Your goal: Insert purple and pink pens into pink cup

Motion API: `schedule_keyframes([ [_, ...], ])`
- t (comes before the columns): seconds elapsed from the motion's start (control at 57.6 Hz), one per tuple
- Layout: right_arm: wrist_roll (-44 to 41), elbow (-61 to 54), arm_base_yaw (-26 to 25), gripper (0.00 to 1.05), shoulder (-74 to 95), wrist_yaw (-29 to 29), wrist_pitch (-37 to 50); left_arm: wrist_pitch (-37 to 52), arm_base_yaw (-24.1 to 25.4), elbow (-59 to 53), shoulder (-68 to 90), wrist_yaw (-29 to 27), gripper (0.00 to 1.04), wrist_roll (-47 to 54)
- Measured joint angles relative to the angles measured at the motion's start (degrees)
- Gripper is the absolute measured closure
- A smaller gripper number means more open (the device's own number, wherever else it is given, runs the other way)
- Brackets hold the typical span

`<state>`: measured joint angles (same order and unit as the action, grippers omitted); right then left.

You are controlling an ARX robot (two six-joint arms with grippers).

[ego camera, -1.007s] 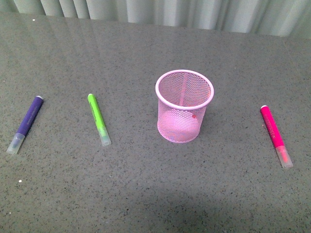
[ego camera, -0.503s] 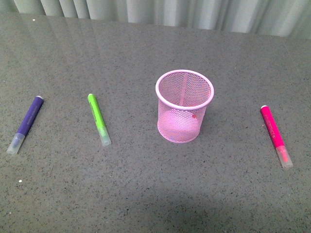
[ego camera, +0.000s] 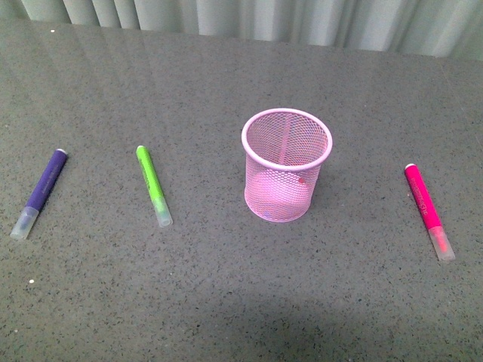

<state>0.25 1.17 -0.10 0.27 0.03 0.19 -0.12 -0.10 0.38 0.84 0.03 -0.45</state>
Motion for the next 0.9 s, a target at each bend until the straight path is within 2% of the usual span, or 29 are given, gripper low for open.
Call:
schedule_keyframes([
  [0.902, 0.0, 0.0, 0.0, 0.07, 0.0, 0.0, 0.0, 0.0, 0.0, 0.0, 0.0, 0.0, 0.08, 0.0],
])
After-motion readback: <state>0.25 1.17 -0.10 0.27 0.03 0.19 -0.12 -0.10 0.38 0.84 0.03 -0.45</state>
